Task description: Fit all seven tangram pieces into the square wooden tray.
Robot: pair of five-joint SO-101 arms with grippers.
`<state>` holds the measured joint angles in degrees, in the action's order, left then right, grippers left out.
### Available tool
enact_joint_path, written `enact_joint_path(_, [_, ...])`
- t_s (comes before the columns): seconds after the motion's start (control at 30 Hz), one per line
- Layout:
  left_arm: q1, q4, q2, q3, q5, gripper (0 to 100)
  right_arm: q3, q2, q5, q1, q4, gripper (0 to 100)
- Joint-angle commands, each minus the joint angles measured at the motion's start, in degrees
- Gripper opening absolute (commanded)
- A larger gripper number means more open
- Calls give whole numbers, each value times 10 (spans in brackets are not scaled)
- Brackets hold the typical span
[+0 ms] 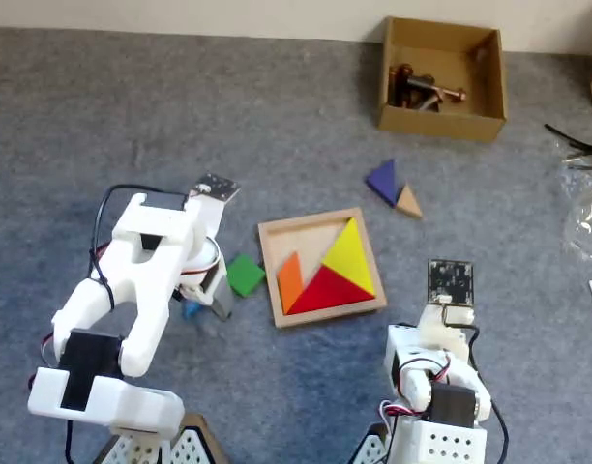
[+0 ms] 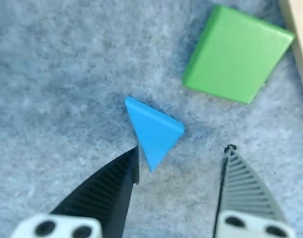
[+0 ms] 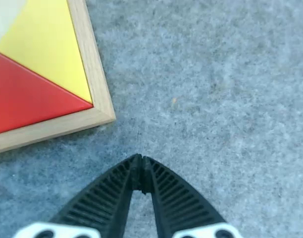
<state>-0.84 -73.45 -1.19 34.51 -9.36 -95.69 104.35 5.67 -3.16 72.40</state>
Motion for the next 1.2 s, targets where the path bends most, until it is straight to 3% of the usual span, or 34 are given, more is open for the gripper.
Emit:
enact_joint_path(0.0, [10, 19, -7, -25, 24, 259, -65, 8, -6, 9, -9, 5])
enact_joint_path(0.1, [22, 43, -6, -15, 84, 259, -65, 8, -6, 9, -9, 5])
enact_joint_path(0.53, [25, 57, -6, -7, 86, 258, -65, 8, -6, 9, -9, 5])
enact_joint_path(0.8, [25, 57, -6, 0, 86, 164, -65, 8, -6, 9, -9, 5])
enact_joint_path(1.17, [25, 77, -5, 29, 90, 155, -65, 8, -6, 9, -9, 5])
